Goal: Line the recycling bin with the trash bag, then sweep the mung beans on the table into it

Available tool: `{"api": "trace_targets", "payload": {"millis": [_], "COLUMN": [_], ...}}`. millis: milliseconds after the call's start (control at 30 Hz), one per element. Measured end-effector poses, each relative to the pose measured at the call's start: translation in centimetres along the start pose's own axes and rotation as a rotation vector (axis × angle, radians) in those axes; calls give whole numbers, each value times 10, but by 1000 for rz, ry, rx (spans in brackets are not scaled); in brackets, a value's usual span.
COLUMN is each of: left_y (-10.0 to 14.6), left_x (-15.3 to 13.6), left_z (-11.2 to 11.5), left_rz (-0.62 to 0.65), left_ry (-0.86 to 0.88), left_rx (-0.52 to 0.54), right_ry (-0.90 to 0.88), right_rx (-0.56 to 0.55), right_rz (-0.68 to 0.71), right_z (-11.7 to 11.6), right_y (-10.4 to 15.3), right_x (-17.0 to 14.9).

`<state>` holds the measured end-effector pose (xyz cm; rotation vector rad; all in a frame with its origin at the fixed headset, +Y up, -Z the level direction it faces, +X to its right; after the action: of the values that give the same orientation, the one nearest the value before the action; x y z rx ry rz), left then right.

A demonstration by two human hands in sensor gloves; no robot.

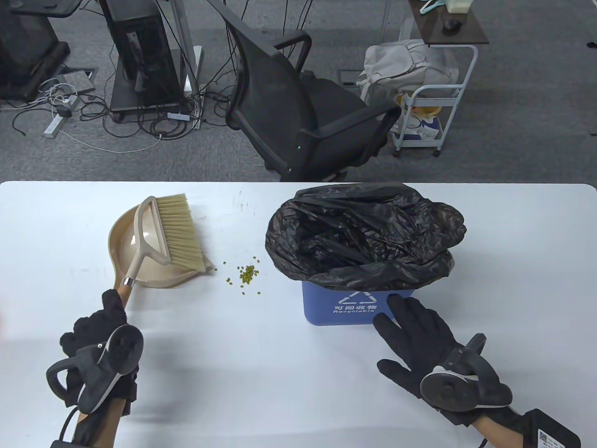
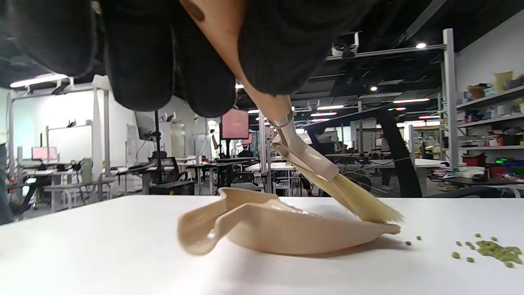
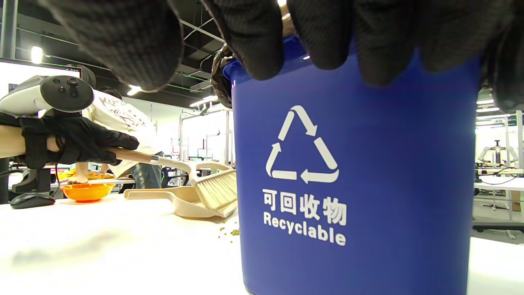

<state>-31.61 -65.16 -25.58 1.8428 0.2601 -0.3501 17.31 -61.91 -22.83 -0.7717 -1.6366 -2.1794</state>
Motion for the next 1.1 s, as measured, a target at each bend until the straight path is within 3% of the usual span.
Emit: {"api": "trace_targets", "payload": {"millis": [400,667,1100], "left_y": [13,16,25], "left_x": [61,72,97], "left_z": [-18,-24,-13], "left_rz": [91,113,200], "left_ry": [-132,-247,-412], "left_rx": [98,180,256], "right_ry": [-11,-7,-3], "right_rx": [-30,-42,-52], "right_rz": [-36,-30,-24], "right_z": [8,10,12], "right_y": [2,5,9], "right_x": [-10,-9,-8]}}
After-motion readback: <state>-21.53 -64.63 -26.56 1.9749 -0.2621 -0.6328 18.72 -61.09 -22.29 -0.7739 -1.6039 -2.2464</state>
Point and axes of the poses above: the tracker on the back of each hand, its own x axis roughly to the thumb side, its own y axis roughly from the fingertips to the wrist, z = x × y, the point moved 3 cm from there along -y, roughly from the wrist to the fingertips, and after that the axes turned 7 degrees about -z, right-handed, at the moved point
